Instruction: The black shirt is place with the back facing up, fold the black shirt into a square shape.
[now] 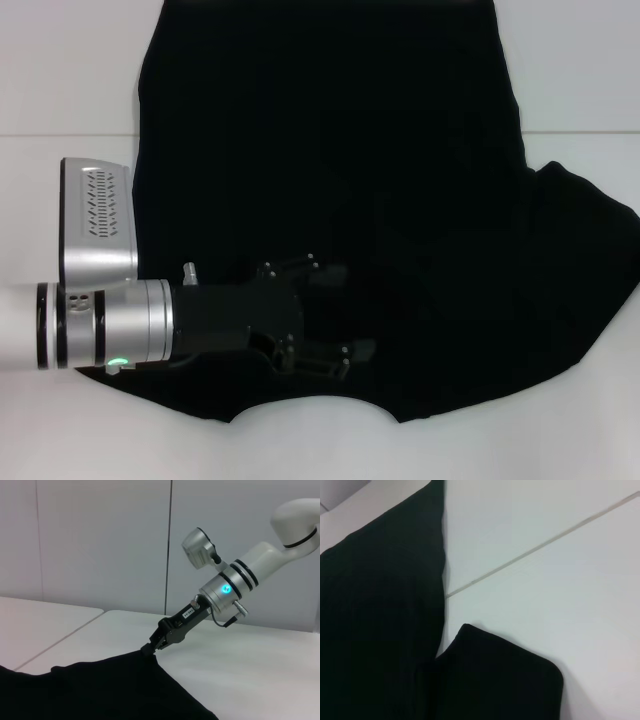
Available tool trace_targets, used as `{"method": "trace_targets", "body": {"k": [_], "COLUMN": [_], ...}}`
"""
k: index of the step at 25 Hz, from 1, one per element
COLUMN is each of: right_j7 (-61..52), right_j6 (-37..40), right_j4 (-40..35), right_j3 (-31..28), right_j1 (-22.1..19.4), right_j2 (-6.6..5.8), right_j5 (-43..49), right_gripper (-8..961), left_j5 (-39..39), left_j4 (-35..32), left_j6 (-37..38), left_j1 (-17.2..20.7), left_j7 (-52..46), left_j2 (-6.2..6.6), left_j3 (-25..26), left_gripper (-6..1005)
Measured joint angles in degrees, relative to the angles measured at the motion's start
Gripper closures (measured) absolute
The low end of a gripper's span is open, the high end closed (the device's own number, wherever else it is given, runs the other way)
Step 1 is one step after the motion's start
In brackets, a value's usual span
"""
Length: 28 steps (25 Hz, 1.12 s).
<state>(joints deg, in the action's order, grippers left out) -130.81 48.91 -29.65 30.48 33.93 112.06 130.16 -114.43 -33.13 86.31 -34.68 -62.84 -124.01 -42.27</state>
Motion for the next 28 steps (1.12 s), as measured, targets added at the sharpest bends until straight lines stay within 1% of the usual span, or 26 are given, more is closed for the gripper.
{"method": "trace_targets", "body": {"k": [5,11,16,19,24,28], "right_j7": [0.0,1.7,3.6,4.1,6.9,8.6], "right_j6": [0.4,1.2,2.0,2.0,2.2,3.5], "right_j4": [0.0,0.0,0.1,0.1,1.2,2.3], "right_j3": [-0.7,-0.8,-0.6,-0.3,0.5,4.8], "right_j1": [-0.6,-1.2,-0.6,0.8,5.1,8.2], "right_j2": [0.22,0.54,1.09,1.64,3.00,3.78], "right_j5": [-0.5,-3.4,-6.0,-6.7,-6.8,-6.6], "right_gripper": [950,950,951,951,951,951], "left_j5": [0.0,0.0,0.0,0.0,0.0,0.0], "left_j4": [0.0,0.0,0.1,0.1,0.1,0.1], "left_j6": [0.0,0.0,0.0,0.0,0.0,0.0], "left_j1": [0.1,0.1,-0.2,-0.2,0.0,0.2], "left_j7": [0.0,0.0,0.0,0.0,0.0,0.0], "left_j2": [0.00,0.00,0.00,0.00,0.00,0.00], "left_j3": [0.0,0.0,-0.1,-0.1,0.0,0.0], "left_gripper": [83,89,94,97,102,106]}}
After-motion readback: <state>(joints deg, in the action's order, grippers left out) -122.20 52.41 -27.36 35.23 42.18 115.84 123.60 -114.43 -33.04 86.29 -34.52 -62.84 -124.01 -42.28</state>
